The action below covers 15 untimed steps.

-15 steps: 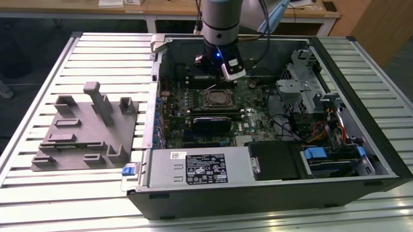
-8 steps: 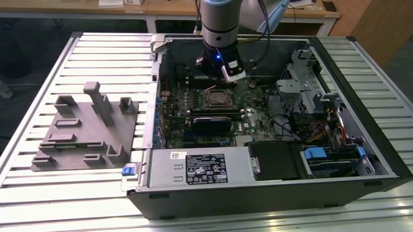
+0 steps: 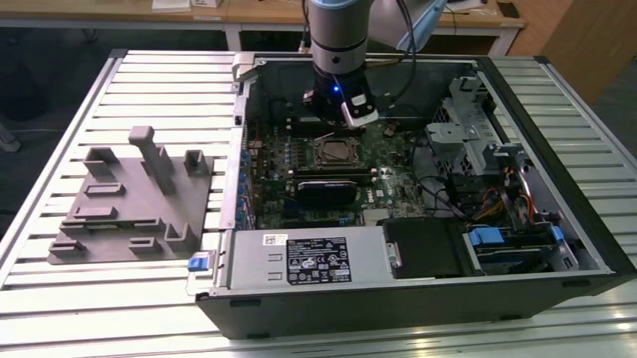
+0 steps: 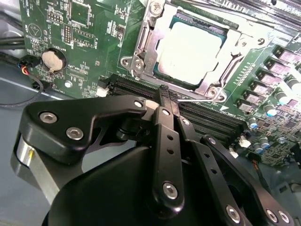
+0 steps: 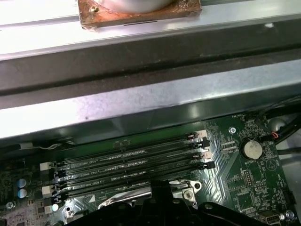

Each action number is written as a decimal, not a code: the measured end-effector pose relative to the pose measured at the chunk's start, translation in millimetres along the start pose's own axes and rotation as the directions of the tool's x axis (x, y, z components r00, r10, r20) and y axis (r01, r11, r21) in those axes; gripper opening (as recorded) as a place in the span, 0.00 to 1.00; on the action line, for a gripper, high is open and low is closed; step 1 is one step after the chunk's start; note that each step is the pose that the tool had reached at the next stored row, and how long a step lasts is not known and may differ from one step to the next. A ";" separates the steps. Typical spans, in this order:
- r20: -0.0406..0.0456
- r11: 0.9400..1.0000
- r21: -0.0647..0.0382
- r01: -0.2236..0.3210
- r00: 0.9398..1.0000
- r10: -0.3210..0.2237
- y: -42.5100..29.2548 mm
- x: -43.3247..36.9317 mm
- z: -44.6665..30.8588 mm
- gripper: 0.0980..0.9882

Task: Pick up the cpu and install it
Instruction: 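Install the first cpu locking lever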

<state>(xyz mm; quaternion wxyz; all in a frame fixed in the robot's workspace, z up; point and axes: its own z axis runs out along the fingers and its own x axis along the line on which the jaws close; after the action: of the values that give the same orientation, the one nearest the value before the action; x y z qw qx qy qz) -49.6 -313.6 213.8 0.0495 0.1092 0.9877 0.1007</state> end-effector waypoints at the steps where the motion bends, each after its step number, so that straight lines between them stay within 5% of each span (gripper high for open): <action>1: 0.001 1.000 0.003 -0.003 1.000 0.003 0.5 0.1 0.4 0.01; 12: 0.006 1.000 0.006 -0.016 1.000 0.016 6.2 1.9 3.4 0.01; 15: 0.018 1.000 0.003 -0.014 1.000 0.014 6.0 2.0 4.4 0.01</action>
<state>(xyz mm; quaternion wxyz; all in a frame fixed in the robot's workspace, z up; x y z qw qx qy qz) -49.7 -306.5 210.6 0.0573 0.1169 0.9866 0.0984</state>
